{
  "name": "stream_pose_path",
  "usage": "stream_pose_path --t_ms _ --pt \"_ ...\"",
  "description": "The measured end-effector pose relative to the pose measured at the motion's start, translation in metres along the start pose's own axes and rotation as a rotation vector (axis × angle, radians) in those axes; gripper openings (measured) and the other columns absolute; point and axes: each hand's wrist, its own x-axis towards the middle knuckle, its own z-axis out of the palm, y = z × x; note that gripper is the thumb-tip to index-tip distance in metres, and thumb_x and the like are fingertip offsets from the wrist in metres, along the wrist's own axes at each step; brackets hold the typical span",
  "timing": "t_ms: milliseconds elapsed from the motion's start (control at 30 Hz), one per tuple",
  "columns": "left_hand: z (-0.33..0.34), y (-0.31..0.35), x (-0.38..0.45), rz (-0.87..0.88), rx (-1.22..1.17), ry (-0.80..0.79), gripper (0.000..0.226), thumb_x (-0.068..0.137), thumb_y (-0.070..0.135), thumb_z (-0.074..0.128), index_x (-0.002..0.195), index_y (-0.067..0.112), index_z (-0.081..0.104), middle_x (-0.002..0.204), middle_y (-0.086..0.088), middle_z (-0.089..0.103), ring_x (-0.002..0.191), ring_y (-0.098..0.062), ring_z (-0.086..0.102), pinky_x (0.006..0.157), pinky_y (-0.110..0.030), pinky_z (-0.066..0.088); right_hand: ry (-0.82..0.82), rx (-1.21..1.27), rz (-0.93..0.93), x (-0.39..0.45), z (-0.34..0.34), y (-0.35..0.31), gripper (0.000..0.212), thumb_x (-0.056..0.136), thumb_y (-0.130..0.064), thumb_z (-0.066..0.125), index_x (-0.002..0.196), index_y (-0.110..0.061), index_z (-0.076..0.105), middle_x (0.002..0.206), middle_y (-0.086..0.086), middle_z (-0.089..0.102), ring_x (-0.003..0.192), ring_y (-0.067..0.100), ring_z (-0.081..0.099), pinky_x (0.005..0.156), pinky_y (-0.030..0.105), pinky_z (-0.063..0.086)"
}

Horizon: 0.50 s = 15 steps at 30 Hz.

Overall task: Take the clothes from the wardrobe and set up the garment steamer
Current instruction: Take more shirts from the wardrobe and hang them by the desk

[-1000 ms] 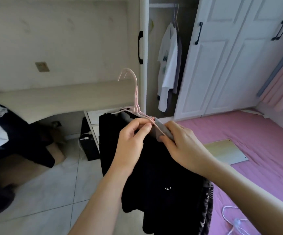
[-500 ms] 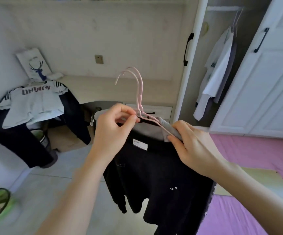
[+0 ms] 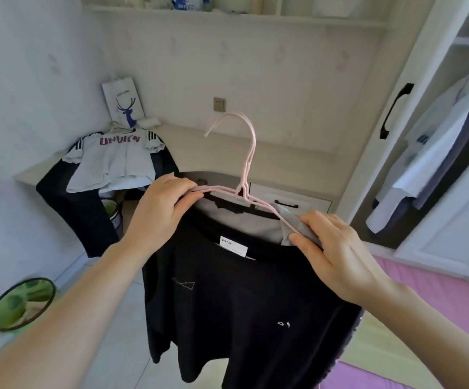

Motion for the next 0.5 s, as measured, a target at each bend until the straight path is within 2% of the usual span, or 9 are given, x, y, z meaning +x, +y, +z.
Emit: stream_pose_path --t_ms 100,167,233,367,433,500 --pt "-0.008 -0.020 0.004 0.004 0.042 0.158 0.046 0.099 0.041 0.042 0.085 0.005 0.066 0.070 0.000 0.055 0.068 -0.018 0.049 0.076 -0.029 0.039 0.039 -0.096 -0.081 0.031 0.012 -0.003 0.026 0.095 -0.034 0.045 0.082 -0.014 0.056 0.070 -0.011 0.049 0.066 0.013 0.044 0.067 0.016 0.032" --pt "-0.016 -0.035 0.007 0.005 0.111 0.249 0.041 0.099 0.036 0.047 0.083 0.004 0.066 0.069 -0.003 0.058 0.066 -0.021 0.051 0.076 -0.034 0.042 0.062 -0.110 -0.075 0.052 0.021 -0.004 0.025 0.095 -0.038 0.049 0.086 -0.016 0.057 0.071 -0.012 0.051 0.065 0.012 0.046 0.063 0.022 0.036" --pt "-0.025 -0.051 0.010 0.002 0.182 0.322 0.037 0.098 0.032 0.051 0.081 0.003 0.066 0.067 -0.001 0.058 0.063 -0.021 0.049 0.076 -0.031 0.039 0.087 -0.081 -0.040 0.071 0.032 -0.007 0.022 0.093 -0.044 0.055 0.097 -0.022 0.057 0.077 -0.016 0.052 0.068 0.008 0.048 0.063 0.026 0.040" --pt "-0.042 -0.090 0.009 -0.030 0.269 0.396 0.033 0.098 0.030 0.054 0.080 0.006 0.066 0.069 -0.001 0.063 0.063 -0.023 0.054 0.075 -0.035 0.043 0.041 0.007 -0.007 0.102 0.065 -0.023 0.048 0.089 -0.051 0.049 0.131 -0.028 0.042 0.107 -0.018 0.051 0.093 0.004 0.049 0.079 0.024 0.039" --pt "-0.050 -0.111 0.004 -0.068 0.309 0.432 0.036 0.099 0.034 0.051 0.080 0.008 0.066 0.068 0.000 0.063 0.063 -0.022 0.054 0.073 -0.034 0.042 0.012 -0.034 -0.068 0.114 0.087 -0.028 0.049 0.096 -0.044 0.048 0.138 -0.023 0.035 0.114 -0.013 0.054 0.102 0.009 0.050 0.083 0.025 0.038" --pt "-0.058 -0.133 -0.001 -0.078 0.337 0.450 0.038 0.099 0.037 0.050 0.080 0.008 0.066 0.067 0.001 0.062 0.060 -0.020 0.053 0.071 -0.036 0.042 0.044 -0.118 -0.140 0.125 0.114 -0.032 0.047 0.096 -0.034 0.047 0.139 -0.019 0.034 0.111 -0.004 0.060 0.095 0.018 0.055 0.078 0.026 0.040"
